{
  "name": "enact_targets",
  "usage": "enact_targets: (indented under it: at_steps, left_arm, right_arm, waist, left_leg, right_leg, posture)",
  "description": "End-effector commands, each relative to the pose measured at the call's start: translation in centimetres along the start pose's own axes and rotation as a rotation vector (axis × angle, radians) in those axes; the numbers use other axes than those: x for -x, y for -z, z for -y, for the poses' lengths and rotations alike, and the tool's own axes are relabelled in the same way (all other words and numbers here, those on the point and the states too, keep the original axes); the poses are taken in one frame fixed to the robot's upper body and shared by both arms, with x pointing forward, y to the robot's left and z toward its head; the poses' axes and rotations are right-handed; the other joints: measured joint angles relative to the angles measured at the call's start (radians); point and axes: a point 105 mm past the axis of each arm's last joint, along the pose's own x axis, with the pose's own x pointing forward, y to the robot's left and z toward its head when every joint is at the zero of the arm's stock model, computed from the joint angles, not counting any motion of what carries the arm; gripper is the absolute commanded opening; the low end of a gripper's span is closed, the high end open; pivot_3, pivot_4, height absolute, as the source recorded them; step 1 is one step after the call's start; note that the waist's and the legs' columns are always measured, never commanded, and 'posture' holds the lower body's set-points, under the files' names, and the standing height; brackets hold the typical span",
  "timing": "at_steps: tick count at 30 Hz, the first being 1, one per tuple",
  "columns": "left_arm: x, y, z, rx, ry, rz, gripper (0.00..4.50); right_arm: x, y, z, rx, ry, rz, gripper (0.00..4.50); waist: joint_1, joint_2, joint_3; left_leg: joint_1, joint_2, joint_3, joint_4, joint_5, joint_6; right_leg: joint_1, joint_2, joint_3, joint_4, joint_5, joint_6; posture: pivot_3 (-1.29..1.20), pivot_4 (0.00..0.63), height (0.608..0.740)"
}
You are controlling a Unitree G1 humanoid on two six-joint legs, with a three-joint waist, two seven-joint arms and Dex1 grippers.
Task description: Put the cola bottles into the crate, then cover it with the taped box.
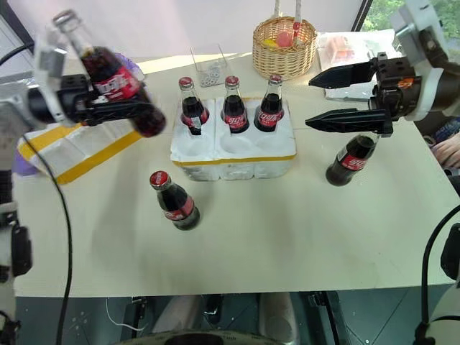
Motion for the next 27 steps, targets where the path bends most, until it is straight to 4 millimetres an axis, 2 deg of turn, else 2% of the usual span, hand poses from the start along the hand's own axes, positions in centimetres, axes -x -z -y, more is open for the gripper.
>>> enact_targets:
  at_steps: [1,6,10,14,19,24,27]
  left_arm:
    - [-1.6,-0.9,-0.3,-0.055,0.042,0.012,2.83]
    - [-4.0,1.0,-0.7,-0.070,0.091,-0.036,2.83]
    - [-5.0,2.2,-1.0,-0.076,0.101,-0.059,2.83]
    - [-6.8,5.1,-1.3,-0.128,0.077,-0.118,2.83]
    - [-7.7,6.4,-1.2,-0.163,0.063,-0.136,2.83]
    - [-7.7,8.1,-0.8,-0.159,0.049,-0.156,2.83]
    - [-7.4,8.4,-0.6,-0.152,0.042,-0.155,4.31]
  right_arm:
    - [0.5,-1.4,-0.4,0.054,0.021,0.035,4.50]
    - [0.4,-1.3,-0.5,0.047,0.034,0.040,4.50]
    - [0.3,-1.3,-0.6,0.044,0.036,0.043,4.50]
    - [0.3,-1.3,-0.6,0.044,0.045,0.045,4.50]
    - [0.2,-1.4,-0.3,0.047,0.052,0.048,4.50]
    - [-0.1,-1.2,0.3,0.050,0.062,0.050,4.50]
    - [-0.4,-1.1,0.6,0.055,0.060,0.048,4.50]
  waist:
    - [-0.002,0.000,0.000]
    - [-0.001,-0.001,0.001]
    - [0.001,-0.001,0.001]
    - [0.004,-0.001,0.001]
    - [0.004,-0.001,0.001]
    - [0.004,-0.001,0.001]
    - [0.005,-0.001,0.000]
  left_leg:
    - [0.000,0.000,0.001,0.000,0.000,0.000]
    - [0.000,0.001,0.005,0.000,0.000,0.000]
    - [0.000,0.000,0.007,0.001,0.000,0.001]
    - [-0.004,0.001,0.007,0.005,0.000,0.001]
    - [-0.013,0.000,0.007,0.013,-0.001,0.002]
    - [-0.013,0.000,0.007,0.013,-0.001,0.002]
    - [-0.013,0.000,0.007,0.013,-0.001,0.002]
  right_leg:
    - [-0.001,0.000,0.001,0.001,0.000,0.000]
    - [-0.004,0.001,0.006,0.003,0.000,0.000]
    - [-0.004,0.000,0.008,0.003,0.000,0.000]
    - [-0.006,0.001,0.008,0.003,0.000,0.000]
    - [-0.009,0.000,0.008,0.002,0.003,0.005]
    - [-0.010,0.000,0.008,0.002,0.003,0.005]
    - [-0.009,0.000,0.008,0.002,0.003,0.005]
  posture:
    - [0.00,0.150,0.740]
    - [0.00,0.150,0.740]
    - [0.00,0.150,0.740]
    - [0.00,0.150,0.740]
    - [0.00,0.150,0.740]
    - [0.00,0.150,0.740]
    - [0.00,0.150,0.740]
